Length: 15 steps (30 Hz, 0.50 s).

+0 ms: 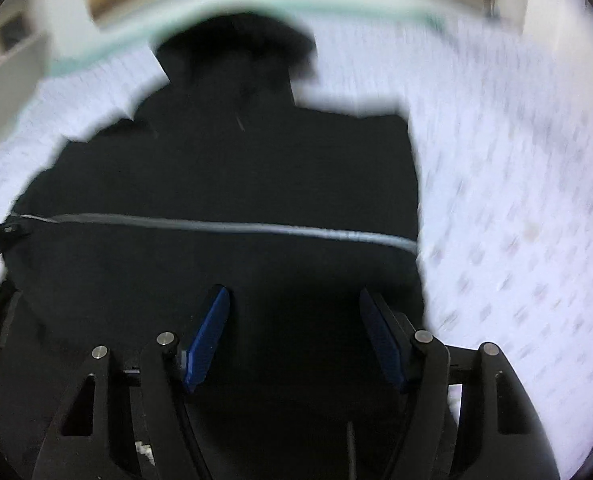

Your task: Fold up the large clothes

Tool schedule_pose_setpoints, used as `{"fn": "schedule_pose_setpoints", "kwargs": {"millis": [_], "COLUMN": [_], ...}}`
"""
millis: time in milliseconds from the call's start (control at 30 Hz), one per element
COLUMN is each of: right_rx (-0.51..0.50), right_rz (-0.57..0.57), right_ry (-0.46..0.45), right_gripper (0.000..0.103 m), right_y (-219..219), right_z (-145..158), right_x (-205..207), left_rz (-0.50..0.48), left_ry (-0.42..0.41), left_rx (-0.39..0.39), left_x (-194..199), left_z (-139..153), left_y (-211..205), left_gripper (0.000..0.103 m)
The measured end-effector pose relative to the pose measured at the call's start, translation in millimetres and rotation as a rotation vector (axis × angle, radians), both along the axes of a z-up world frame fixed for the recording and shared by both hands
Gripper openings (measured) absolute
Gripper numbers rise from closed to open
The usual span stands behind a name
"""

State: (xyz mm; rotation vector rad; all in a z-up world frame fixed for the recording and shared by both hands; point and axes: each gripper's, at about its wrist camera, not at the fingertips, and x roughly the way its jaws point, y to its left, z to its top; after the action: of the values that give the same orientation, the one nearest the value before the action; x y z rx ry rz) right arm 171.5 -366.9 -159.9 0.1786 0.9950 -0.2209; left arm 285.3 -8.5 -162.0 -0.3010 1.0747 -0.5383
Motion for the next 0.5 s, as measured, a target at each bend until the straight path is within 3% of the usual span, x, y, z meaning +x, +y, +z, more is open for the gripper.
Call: {"fn": "schedule_pose_setpoints", "kwargs": {"millis": [100, 200, 333, 400, 500], "right_rx": [-0.031, -0.041, 0.074, 0.044, -0.045], "right_rz": [0.001, -0.001, 0.051, 0.066, 0.098], "right_ry": [0.008, 0.029, -0.117, -0.154, -0.154], "right_gripper": [0.07, 0.069, 0.07, 0.07, 0.07], "right_y": [3, 5, 10, 21, 42], "right_z": [-7, 7, 51, 68, 75], "right_x": [2, 1, -23, -25, -12], "left_rz": [0.002, -0.021, -0.03, -0.055, -0.08], "left_ry": [-0.008, -0.073, -0.214, -0.245, -0.256], "left_rx": [0.021, 0.093, 0.111, 0.094, 0.162], "left_x": [-4, -24, -58, -69, -68], "left_z": [12, 47, 96, 114, 109], "left_y": [-1, 2, 2, -5, -32], "left_gripper": [0.036, 0.037, 0.046, 0.051, 0.051]}}
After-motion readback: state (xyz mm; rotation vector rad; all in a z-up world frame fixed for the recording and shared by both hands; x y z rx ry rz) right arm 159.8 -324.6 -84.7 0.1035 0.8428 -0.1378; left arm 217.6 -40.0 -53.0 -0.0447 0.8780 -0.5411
